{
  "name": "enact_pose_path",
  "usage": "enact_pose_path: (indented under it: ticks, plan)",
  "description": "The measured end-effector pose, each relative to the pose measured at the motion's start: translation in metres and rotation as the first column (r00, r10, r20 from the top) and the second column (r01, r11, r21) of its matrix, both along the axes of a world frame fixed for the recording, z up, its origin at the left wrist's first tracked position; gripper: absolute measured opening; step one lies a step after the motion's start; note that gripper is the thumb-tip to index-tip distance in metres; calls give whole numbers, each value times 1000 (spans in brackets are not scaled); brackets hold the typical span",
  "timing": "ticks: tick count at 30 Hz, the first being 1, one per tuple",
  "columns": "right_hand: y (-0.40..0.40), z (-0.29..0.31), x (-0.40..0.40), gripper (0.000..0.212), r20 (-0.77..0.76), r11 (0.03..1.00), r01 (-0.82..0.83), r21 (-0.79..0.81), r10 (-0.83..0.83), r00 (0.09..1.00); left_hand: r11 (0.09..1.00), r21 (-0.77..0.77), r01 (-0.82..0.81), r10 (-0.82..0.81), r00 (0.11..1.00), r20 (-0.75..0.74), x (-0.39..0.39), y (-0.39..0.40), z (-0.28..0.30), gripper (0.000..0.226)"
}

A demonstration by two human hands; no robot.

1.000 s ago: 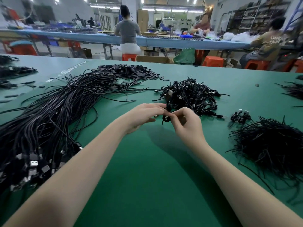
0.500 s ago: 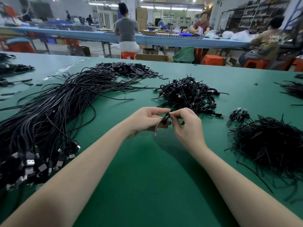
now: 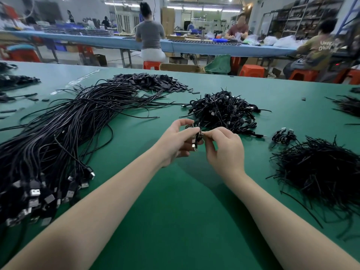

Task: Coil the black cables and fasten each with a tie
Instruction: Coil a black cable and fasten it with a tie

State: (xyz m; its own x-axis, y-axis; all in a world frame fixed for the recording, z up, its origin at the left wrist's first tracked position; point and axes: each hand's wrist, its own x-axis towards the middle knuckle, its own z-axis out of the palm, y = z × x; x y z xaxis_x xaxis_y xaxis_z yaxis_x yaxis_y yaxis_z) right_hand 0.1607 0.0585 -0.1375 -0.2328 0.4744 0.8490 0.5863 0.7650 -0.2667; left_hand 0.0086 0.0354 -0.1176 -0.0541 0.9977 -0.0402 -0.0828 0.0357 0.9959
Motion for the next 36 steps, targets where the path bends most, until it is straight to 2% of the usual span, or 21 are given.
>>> enact_pose_path:
  ticks: [2, 5, 8, 10, 12, 15, 17, 20, 23, 27, 29, 32, 36]
  plan:
    - [-2, 0, -3, 8, 34, 998, 26, 51, -28, 999, 1000, 18, 6, -7, 999, 51, -3, -2, 1, 7]
    - [-4, -1, -5, 6, 14, 999, 24, 24, -25, 1000, 998, 36, 55, -60, 989, 137, -6, -3, -1, 22]
    - [-2, -3, -2, 8, -48, 997, -2, -80, -2, 999, 992, 6, 128, -126, 971, 204, -6, -3, -1, 30]
    - [0, -3, -1, 8, -71, 991, -17, -130, 7, 997, 992, 15, 129, -130, 983, 133, -4, -3, -4, 26]
    - [1, -4, -1, 7, -90, 987, -20, -157, 5, 996, 991, 88, 101, -101, 995, 1, -1, -3, -9, 26]
    - [0, -4, -1, 7, -94, 986, -29, -162, 14, 995, 972, 236, -19, 60, 984, -169, 0, -2, -15, 26]
    - [-1, -3, -3, 7, -67, 991, -27, -131, 18, 998, 956, 277, -91, 166, 951, -261, 2, -1, -17, 19]
    - [-2, -2, -6, 7, -51, 997, -20, -71, 16, 999, 951, 276, -138, 220, 930, -293, 8, -2, -18, 24]
    - [-3, -3, -7, 7, -14, 1000, 7, -8, -7, 1000, 965, 198, -173, 201, 970, -137, 11, -4, -17, 15]
    - [-2, -3, -6, 6, 61, 994, 27, 105, -33, 998, 992, -38, -117, 120, 986, 111, 10, -5, -12, 35]
    - [-2, -2, -6, 11, 113, 979, 23, 204, -47, 992, 987, -143, -78, 104, 978, 179, 10, -5, -8, 30]
    - [-1, 1, -3, 20, 169, 953, -15, 302, -37, 985, 970, -243, 27, 53, 947, 317, 10, -7, -6, 33]
    - [-1, 2, 2, 20, 268, 921, -73, 382, -35, 963, 916, -348, 200, 17, 846, 532, 4, -10, -5, 30]
